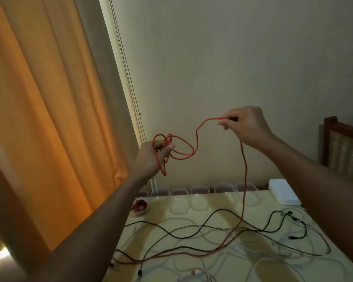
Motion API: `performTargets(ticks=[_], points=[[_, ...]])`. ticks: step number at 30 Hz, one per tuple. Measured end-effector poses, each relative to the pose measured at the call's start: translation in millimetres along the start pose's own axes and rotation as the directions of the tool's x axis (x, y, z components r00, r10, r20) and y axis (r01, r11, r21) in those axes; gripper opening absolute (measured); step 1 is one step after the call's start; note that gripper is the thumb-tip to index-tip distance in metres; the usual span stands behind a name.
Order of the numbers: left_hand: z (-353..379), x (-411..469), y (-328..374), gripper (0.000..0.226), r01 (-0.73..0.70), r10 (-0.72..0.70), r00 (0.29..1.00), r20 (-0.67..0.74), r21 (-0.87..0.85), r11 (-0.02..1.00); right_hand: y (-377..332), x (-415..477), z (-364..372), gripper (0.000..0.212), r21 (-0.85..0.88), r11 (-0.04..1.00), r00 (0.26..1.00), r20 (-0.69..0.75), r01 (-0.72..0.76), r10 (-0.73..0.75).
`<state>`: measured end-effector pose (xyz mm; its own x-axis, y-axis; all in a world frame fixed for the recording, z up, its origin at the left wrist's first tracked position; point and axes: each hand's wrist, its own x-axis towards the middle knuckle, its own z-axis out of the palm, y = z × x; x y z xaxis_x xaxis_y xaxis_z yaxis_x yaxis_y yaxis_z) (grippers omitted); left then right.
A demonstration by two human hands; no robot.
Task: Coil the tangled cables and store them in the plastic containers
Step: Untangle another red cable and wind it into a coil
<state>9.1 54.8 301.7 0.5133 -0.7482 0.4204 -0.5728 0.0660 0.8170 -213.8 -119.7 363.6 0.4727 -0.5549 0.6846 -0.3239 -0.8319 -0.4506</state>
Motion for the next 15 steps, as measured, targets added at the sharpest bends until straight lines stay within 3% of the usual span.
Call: performTargets(ticks=[4,9,13,15], points=[[19.6,-2.6,17.7,0.030,0.005,0.007,0.999,0.054,-0.216,0.976,-41.4,5.7,7.6,0.017,-0.015,0.987,0.982,0.106,0.159,-0.157],[27.1,-3.3,33.1,0.035,0.077,-0.008,0.988,0.157,-0.440,0.895,-46.2,-23.3,29.3,0.022,0.024,0.935,0.905,0.243,0.353,-0.348],[22.4,2.7,32.1,0.038,0.137,-0.068,0.986,0.153,-0.501,0.854,-38.2,-37.5,40.0,0.023,0.016,0.948,0.915,0.258,0.317,-0.310],[16.3,4.7,31.7,0.027,0.127,-0.082,0.991,0.106,-0.556,0.821,-30.0,-44.1,41.3,0.023,0.001,0.974,0.931,0.293,0.227,-0.218]])
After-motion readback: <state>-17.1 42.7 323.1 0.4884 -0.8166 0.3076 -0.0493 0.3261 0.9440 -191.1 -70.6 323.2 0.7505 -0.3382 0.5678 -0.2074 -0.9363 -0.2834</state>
